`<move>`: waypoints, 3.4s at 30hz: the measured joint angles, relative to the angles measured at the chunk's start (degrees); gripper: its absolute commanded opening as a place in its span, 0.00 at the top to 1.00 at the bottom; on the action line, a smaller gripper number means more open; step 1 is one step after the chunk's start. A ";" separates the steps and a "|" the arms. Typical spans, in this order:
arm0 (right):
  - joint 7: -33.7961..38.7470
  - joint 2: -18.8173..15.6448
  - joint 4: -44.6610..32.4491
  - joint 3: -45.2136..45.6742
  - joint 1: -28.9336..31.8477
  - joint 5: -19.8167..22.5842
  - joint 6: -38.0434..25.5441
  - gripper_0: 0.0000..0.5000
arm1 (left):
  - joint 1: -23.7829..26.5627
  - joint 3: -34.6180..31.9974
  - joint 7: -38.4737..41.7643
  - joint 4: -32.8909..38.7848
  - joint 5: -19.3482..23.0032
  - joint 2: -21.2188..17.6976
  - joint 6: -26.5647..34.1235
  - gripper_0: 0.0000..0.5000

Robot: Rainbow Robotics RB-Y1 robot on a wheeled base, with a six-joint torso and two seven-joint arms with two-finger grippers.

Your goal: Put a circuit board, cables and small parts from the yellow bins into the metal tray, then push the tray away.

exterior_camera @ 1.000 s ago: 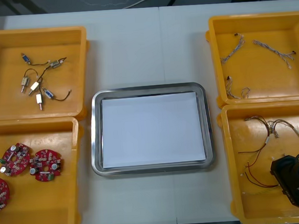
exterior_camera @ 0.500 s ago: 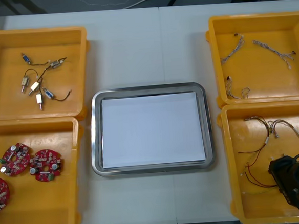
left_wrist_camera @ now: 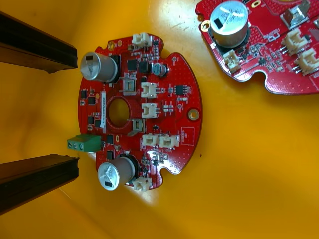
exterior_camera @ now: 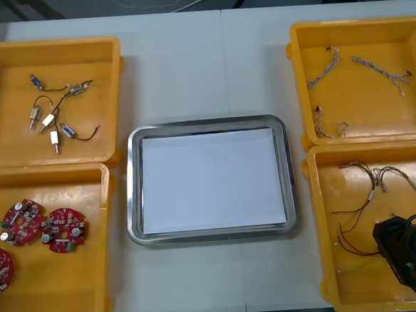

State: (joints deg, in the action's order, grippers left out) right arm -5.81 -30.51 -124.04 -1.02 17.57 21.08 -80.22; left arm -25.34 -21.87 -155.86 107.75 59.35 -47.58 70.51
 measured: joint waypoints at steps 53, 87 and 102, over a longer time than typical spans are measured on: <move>-50.27 -5.69 -19.46 12.07 -17.91 17.58 -29.41 1.00 | -3.94 2.36 0.00 -0.63 -3.51 3.88 -8.26 0.00; -77.07 -9.98 -12.30 12.07 -31.68 28.47 -29.58 1.00 | -2.13 2.42 0.00 -1.17 -0.32 4.87 -4.30 1.00; -77.07 -10.00 -12.00 12.07 -32.74 28.51 -29.58 1.00 | -0.56 -5.92 0.00 4.45 5.13 3.74 7.30 1.00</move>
State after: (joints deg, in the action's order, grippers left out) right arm -82.89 -40.50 -136.05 11.04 -15.17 49.59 -109.80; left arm -25.90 -27.79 -155.86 112.19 64.48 -43.84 77.80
